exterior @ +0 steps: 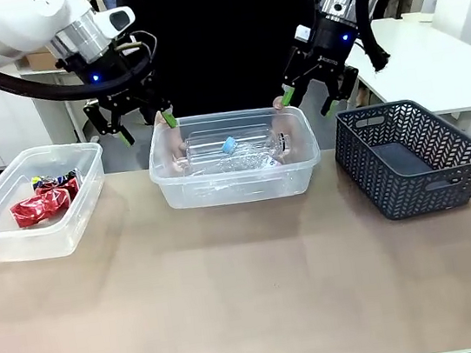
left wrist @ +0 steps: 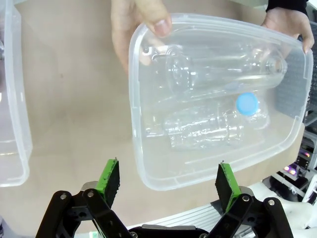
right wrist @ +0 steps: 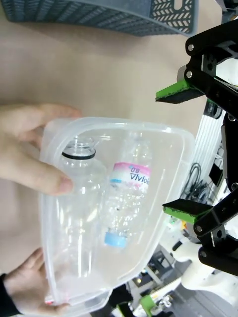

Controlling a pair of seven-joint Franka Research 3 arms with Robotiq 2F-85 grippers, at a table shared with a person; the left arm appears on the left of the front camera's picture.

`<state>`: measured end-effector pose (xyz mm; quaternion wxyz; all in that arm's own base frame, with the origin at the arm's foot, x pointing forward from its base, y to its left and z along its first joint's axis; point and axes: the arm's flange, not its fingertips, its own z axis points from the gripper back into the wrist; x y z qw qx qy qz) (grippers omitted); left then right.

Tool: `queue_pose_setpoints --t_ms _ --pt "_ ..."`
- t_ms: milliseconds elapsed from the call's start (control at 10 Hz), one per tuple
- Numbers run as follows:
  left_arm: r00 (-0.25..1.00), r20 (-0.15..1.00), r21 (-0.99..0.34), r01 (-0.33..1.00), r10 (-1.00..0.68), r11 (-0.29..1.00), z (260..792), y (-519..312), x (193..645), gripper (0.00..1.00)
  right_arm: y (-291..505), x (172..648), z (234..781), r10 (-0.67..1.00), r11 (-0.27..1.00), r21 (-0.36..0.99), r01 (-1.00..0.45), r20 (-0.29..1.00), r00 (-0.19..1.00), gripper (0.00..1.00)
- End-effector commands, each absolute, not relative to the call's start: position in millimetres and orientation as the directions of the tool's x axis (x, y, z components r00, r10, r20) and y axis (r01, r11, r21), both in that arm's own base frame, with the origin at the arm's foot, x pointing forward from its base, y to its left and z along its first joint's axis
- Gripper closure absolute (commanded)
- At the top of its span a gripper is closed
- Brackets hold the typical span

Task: Sort the waste into each basket.
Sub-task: Release the Organizing box you were holding.

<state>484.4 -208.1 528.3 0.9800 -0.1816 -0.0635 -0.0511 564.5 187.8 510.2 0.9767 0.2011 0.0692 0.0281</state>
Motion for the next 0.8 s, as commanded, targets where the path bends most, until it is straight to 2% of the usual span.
queue_pose_setpoints --t_ms 0,600,700 --pt "0.986 0.154 -0.345 0.119 -0.069 0.931 532 -209 484 0.00 187 565 513 0.084 0.916 0.400 -0.030 -0.119 0.989 0.00" --pt "0.986 0.146 -0.350 0.125 -0.077 0.929 529 -208 484 0.00 188 565 511 0.083 0.917 0.397 -0.028 -0.123 0.989 0.00" --pt "0.979 0.150 -0.389 0.187 -0.138 0.902 544 -209 461 0.00 182 521 529 0.156 0.898 0.426 -0.109 -0.077 0.985 0.00"
